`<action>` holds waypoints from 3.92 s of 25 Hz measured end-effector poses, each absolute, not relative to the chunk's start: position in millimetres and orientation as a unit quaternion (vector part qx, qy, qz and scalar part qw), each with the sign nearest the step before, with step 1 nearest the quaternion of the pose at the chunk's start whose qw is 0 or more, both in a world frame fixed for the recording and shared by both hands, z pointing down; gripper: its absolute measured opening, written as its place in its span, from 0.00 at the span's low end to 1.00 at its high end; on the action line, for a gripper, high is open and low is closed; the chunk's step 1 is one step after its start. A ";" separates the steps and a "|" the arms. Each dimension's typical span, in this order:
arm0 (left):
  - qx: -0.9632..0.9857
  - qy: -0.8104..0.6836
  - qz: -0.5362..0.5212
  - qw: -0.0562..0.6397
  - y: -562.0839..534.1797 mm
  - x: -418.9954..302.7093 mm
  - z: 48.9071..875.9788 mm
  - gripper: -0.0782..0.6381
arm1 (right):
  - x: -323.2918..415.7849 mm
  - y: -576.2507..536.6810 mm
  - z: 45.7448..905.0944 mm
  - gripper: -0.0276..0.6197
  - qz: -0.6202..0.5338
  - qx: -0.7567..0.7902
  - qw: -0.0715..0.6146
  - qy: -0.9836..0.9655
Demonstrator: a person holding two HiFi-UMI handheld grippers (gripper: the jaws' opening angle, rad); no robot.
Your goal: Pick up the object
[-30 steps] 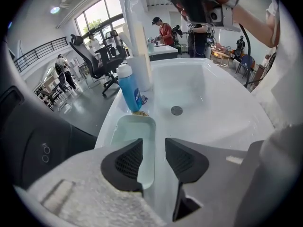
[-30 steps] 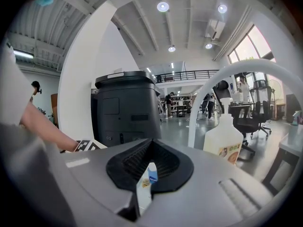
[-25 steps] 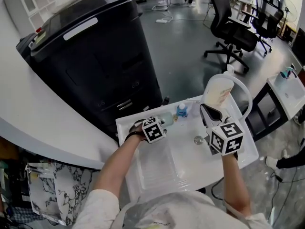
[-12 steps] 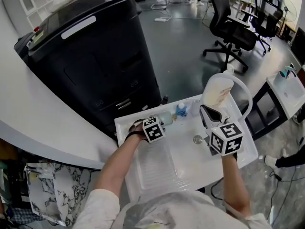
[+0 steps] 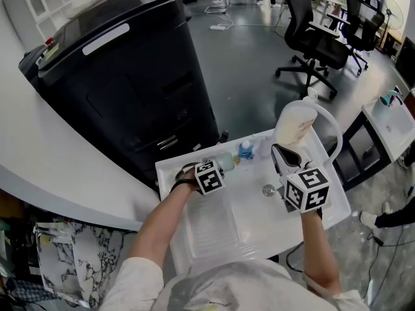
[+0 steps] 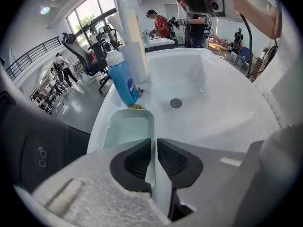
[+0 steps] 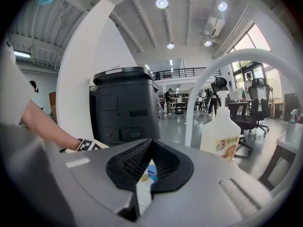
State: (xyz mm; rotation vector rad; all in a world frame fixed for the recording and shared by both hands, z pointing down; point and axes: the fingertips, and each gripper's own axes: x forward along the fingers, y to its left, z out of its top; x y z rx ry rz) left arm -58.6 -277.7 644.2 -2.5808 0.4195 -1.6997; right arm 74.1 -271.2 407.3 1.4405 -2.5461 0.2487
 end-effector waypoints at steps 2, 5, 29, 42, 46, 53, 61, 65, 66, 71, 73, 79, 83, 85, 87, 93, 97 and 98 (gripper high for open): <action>-0.826 0.134 -0.547 0.012 -277.4 -59.5 644.7 0.18 | 74.7 -271.4 406.8 0.05 0.084 0.489 0.102 -0.862; -0.825 0.134 -0.548 0.014 -277.2 -59.4 645.5 0.18 | 74.9 -271.0 408.1 0.05 0.085 0.489 0.102 -0.862; -0.833 0.132 -0.537 0.006 -269.1 -54.7 640.5 0.12 | 72.3 -270.2 407.1 0.05 0.086 0.484 0.099 -0.865; -0.842 0.168 -0.513 0.011 -269.0 -54.9 607.3 0.12 | 58.3 -268.9 398.8 0.05 0.082 0.460 0.096 -0.879; -0.844 0.186 -0.503 0.012 -268.0 -56.3 596.8 0.12 | 53.6 -267.5 397.5 0.05 0.080 0.448 0.094 -0.885; -0.843 0.223 -0.489 0.006 -266.6 -68.9 578.8 0.12 | 43.5 -266.7 393.0 0.05 0.079 0.430 0.089 -0.895; -0.843 0.286 -0.455 0.007 -271.6 -82.1 546.9 0.12 | 33.2 -262.1 389.4 0.05 0.075 0.406 0.085 -0.907; -0.844 0.313 -0.435 0.001 -269.7 -85.7 531.7 0.12 | 28.2 -262.1 386.0 0.05 0.073 0.395 0.084 -0.912; -0.844 0.319 -0.430 0.000 -269.4 -86.6 528.1 0.12 | 27.2 -262.5 385.2 0.05 0.072 0.393 0.083 -0.913; -0.843 0.357 -0.401 -0.004 -270.5 -94.0 509.6 0.12 | 21.0 -264.0 382.5 0.05 0.070 0.380 0.081 -0.919; -0.842 0.375 -0.389 -0.005 -272.3 -100.1 501.4 0.12 | 17.7 -264.6 381.9 0.05 0.069 0.375 0.080 -0.921; -0.836 0.425 -0.346 -0.013 -273.2 -119.4 475.9 0.12 | 9.6 -266.2 380.1 0.05 0.066 0.361 0.079 -0.927; -0.836 0.447 -0.317 -0.015 -273.8 -127.1 462.5 0.12 | 8.2 -269.4 377.0 0.05 0.067 0.356 0.076 -0.929; -0.831 0.462 -0.309 -0.020 -271.0 -132.7 454.3 0.12 | 7.6 -270.7 374.8 0.05 0.066 0.355 0.073 -0.930; -0.827 0.474 -0.302 -0.026 -267.9 -138.1 448.8 0.12 | 7.5 -271.9 373.4 0.05 0.066 0.355 0.071 -0.930; -0.824 0.507 -0.251 -0.037 -265.1 -144.9 432.1 0.12 | 7.3 -273.5 371.8 0.05 0.068 0.356 0.065 -0.930; -0.818 0.527 -0.228 -0.037 -263.8 -150.1 424.5 0.12 | 10.5 -275.7 370.6 0.05 0.067 0.360 0.062 -0.929; -0.816 0.532 -0.222 -0.038 -262.8 -151.6 422.2 0.12 | 11.6 -275.9 370.5 0.05 0.067 0.361 0.062 -0.928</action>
